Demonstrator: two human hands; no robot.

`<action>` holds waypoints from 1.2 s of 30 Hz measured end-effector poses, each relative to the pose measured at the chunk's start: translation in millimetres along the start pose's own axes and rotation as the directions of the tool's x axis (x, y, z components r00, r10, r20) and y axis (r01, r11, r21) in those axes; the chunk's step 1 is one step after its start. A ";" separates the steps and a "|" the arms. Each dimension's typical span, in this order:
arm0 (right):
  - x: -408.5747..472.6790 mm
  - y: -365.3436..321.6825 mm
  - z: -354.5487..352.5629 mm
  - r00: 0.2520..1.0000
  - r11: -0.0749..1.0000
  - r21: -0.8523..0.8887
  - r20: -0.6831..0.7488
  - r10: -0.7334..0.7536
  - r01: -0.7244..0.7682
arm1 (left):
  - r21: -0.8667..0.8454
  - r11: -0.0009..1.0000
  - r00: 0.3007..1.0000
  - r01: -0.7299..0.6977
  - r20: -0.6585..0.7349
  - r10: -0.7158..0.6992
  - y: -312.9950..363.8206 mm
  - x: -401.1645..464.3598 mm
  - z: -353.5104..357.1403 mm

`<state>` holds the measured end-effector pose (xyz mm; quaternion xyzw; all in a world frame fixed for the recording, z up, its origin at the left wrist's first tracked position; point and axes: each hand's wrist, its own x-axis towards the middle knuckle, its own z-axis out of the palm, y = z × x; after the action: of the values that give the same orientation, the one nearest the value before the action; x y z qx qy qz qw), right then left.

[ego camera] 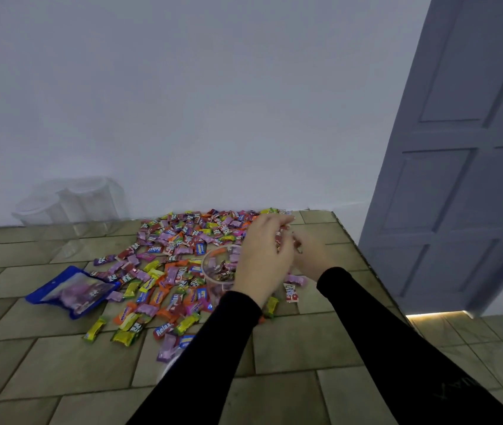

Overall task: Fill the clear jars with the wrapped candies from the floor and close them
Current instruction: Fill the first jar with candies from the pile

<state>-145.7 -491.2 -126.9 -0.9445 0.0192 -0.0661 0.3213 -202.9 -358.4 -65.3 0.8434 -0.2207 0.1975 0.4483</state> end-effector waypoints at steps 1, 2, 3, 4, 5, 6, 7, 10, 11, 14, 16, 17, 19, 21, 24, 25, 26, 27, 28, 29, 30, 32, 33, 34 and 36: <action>0.2 6.5 0.6 0.999 1.000 -0.019 0.040 0.024 -0.023 | 0.033 0.999 0.998 0.022 0.062 -0.024 0.5 -2.4 12.9; 1.9 14.0 0.6 0.997 0.998 -0.067 0.070 0.024 -0.019 | 0.059 0.996 0.991 0.060 0.117 -0.067 -2.2 -4.6 25.7; 0.8 19.8 -0.4 0.995 0.995 -0.096 0.096 0.042 -0.033 | 0.090 0.990 0.979 0.106 0.162 -0.119 -7.0 -6.8 37.9; 1.1 28.2 0.5 0.990 0.991 -0.130 0.127 0.053 -0.036 | 0.143 0.978 0.964 0.153 0.197 -0.179 -12.6 -9.5 48.8; 1.1 38.4 1.2 0.987 0.985 -0.170 0.147 0.059 -0.034 | 0.225 0.955 0.943 0.193 0.225 -0.244 -18.1 -11.9 59.8; 1.4 46.9 3.8 0.986 0.979 -0.203 0.160 0.054 -0.020 | 0.320 0.921 0.919 0.224 0.244 -0.309 -25.1 -15.1 67.4; 0.4 53.4 6.1 0.985 0.974 -0.227 0.160 0.058 -0.021 | 0.399 0.881 0.892 0.253 0.257 -0.372 -31.6 -18.4 72.5; 6.8 76.3 9.4 0.986 0.980 -0.191 0.148 0.075 -0.046 | 0.564 0.786 0.836 0.253 0.281 -0.471 -45.7 -24.6 94.8; 8.5 79.4 9.0 0.987 0.980 -0.194 0.144 0.075 -0.046 | 0.602 0.766 0.838 0.225 0.282 -0.467 -50.2 -25.9 100.6; 20.4 88.2 9.7 0.991 0.977 -0.212 0.128 0.048 -0.020 | 0.658 0.728 0.839 0.192 0.275 -0.470 -62.7 -25.9 113.1; 30.2 89.9 11.0 0.988 0.978 -0.209 0.150 0.024 0.008 | 0.680 0.708 0.830 0.189 0.275 -0.486 -71.5 -23.7 118.7; 36.0 90.1 12.1 0.987 0.977 -0.210 0.163 0.009 0.025 | 0.692 0.700 0.845 0.178 0.257 -0.469 -74.4 -21.3 121.0; 48.4 91.3 16.5 0.986 0.968 -0.240 0.162 -0.036 0.075 | 0.715 0.680 0.868 0.163 0.224 -0.443 -78.5 -14.8 124.8; 63.8 92.3 22.6 0.984 0.953 -0.283 0.164 -0.063 0.108 | 0.692 0.690 0.808 0.211 0.274 -0.522 -87.2 -12.1 130.5; 82.0 91.5 32.9 0.977 0.913 -0.360 0.160 -0.141 0.191 | 0.670 0.681 0.751 0.296 0.277 -0.599 -94.1 -5.3 133.0; 86.1 91.0 35.3 0.971 0.897 -0.383 0.172 -0.165 0.220 | 0.665 0.671 0.739 0.328 0.262 -0.620 -96.8 -3.4 134.9; 91.0 92.0 38.2 0.966 0.884 -0.400 0.185 -0.180 0.242 | 0.659 0.661 0.730 0.360 0.242 -0.639 -96.4 0.2 135.4; 96.8 92.9 41.3 0.961 0.878 -0.405 0.207 -0.183 0.255 | 0.652 0.652 0.733 0.386 0.212 -0.647 -99.2 4.2 136.6; 101.6 93.8 44.2 0.956 0.878 -0.402 0.231 -0.178 0.260 | 0.653 0.642 0.738 0.401 0.185 -0.649 -103.1 6.6 138.7; 105.5 93.7 45.9 0.952 0.882 -0.393 0.256 -0.168 0.261 | 0.658 0.638 0.759 0.400 0.152 -0.633 -107.3 8.2 140.4; 109.1 93.2 48.0 0.949 0.883 -0.387 0.268 -0.168 0.265 | 0.660 0.637 0.789 0.399 0.106 -0.605 -111.6 9.9 141.8; 114.3 91.3 53.2 0.945 0.868 -0.400 0.258 -0.201 0.294 | 0.650 0.655 0.867 0.386 -0.014 -0.497 -122.9 13.3 145.6; 115.8 89.9 56.3 0.945 0.857 -0.412 0.238 -0.226 0.309 | 0.652 0.654 0.872 0.384 -0.024 -0.489 -126.4 15.1 146.4; 117.4 89.4 60.1 0.944 0.851 -0.417 0.215 -0.251 0.320 | 0.653 0.653 0.868 0.385 -0.015 -0.496 -127.6 16.7 146.0; 121.0 86.7 66.0 0.937 0.860 -0.375 0.179 -0.300 0.346 | 0.671 0.657 0.878 0.344 0.018 -0.479 -131.2 20.8 143.9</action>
<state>-16.3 -529.5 -217.9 -0.9819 -0.1449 -0.0597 0.1060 -94.2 -418.2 -216.8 0.9878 0.0169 0.0712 0.1373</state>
